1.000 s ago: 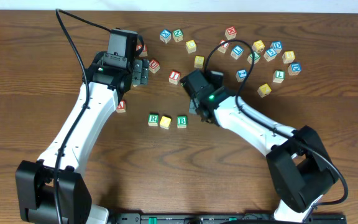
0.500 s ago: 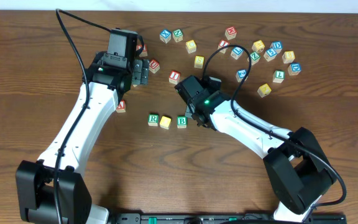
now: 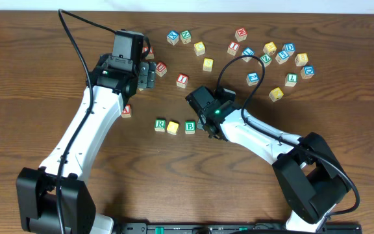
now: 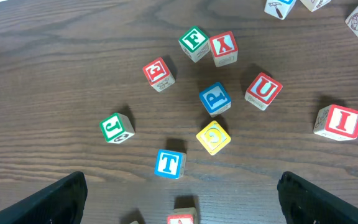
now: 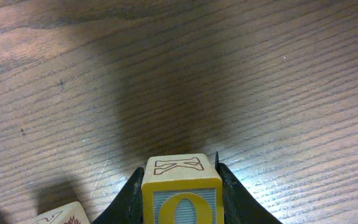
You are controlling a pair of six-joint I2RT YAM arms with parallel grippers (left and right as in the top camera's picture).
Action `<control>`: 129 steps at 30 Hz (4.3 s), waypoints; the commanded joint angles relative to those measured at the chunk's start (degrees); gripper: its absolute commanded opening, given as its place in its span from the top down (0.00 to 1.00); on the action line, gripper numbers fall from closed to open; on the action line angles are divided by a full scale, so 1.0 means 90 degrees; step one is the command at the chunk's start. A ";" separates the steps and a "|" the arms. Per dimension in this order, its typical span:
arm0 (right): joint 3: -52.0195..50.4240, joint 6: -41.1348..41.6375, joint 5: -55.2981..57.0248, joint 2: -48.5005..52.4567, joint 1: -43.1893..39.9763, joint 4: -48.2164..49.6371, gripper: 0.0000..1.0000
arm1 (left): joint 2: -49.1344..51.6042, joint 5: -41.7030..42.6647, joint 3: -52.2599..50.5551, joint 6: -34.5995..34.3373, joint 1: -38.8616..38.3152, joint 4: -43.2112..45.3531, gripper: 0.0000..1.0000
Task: Spell out ROBOT
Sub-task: 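Lower the O block to the right of the green B block, then open the right gripper to release the O block and raise it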
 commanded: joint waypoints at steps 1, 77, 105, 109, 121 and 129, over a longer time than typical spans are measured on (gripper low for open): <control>-0.0034 -0.0100 0.0015 -0.0136 0.0056 0.0015 0.86 | -0.0158 -0.0080 0.0117 0.0041 0.0039 -0.0022 0.04; -0.0471 -0.0753 -0.0253 -0.0134 0.0486 0.0945 0.81 | -0.0158 -0.0080 0.0117 0.0041 0.0039 -0.0019 0.04; -0.0471 -0.0746 -0.0199 -0.0134 0.0415 0.0942 0.48 | -0.0158 -0.0080 0.0117 0.0041 0.0039 -0.0019 0.04; -0.0471 -0.0748 -0.0202 -0.0134 0.0318 0.0947 0.47 | -0.0158 -0.0080 0.0117 0.0039 0.0039 -0.0019 0.04; -0.0471 -0.0867 -0.0206 -0.0134 0.0119 0.1042 0.48 | -0.0158 -0.0080 0.0117 0.0041 0.0039 -0.0019 0.04; -0.0471 -0.0981 -0.0202 -0.0134 0.0051 0.1222 0.47 | -0.0158 -0.0080 0.0117 0.0041 0.0039 -0.0022 0.04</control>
